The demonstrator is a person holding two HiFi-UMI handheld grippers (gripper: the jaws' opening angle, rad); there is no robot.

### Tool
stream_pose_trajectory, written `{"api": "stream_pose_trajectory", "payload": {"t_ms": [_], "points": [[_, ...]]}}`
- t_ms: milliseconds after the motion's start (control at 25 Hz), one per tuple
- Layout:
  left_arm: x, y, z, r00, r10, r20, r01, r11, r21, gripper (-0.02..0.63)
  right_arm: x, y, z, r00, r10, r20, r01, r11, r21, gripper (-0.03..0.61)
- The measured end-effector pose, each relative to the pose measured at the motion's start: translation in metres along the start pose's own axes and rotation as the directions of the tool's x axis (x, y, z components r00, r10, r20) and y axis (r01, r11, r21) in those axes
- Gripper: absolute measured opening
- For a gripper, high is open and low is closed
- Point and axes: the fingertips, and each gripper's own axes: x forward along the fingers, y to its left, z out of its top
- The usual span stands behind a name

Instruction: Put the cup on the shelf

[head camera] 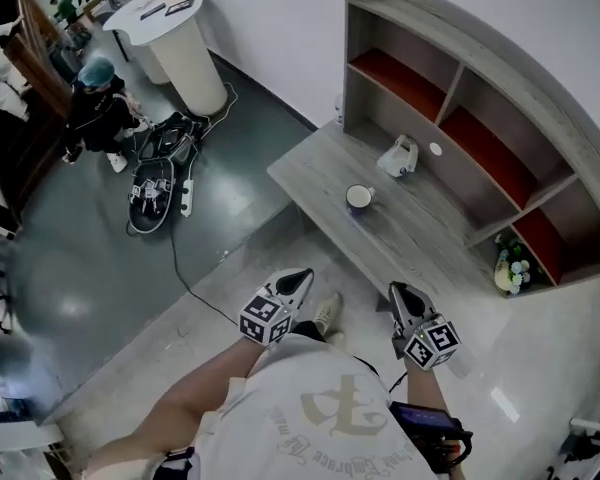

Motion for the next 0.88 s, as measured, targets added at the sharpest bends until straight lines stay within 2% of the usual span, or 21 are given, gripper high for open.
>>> {"api": "stream_pose_trajectory", "payload": {"t_ms": [200,560,880], "points": [[-0.005,-0.005,0.000,1.000,0.005,0.006,-0.005,1.000,0.004,0.002,-0.004,0.002,-0.005,1.000,-0.003,-0.006,0.003,1.000,0.001,0.005],[-0.012,0.008,0.007,0.999,0.040,0.035,-0.041,0.999,0.012,0.002,0.019,0.004,-0.001,0.999,0.038,-0.013,-0.038,0.999,-0.006,0.005],[0.001,0.047,0.016,0.997,0.058,0.045,-0.058,0.998,-0.005,0.002,0.058,-0.007,0.007,0.999,0.039,-0.022,-0.039,0.999,-0.020,0.005]]}}
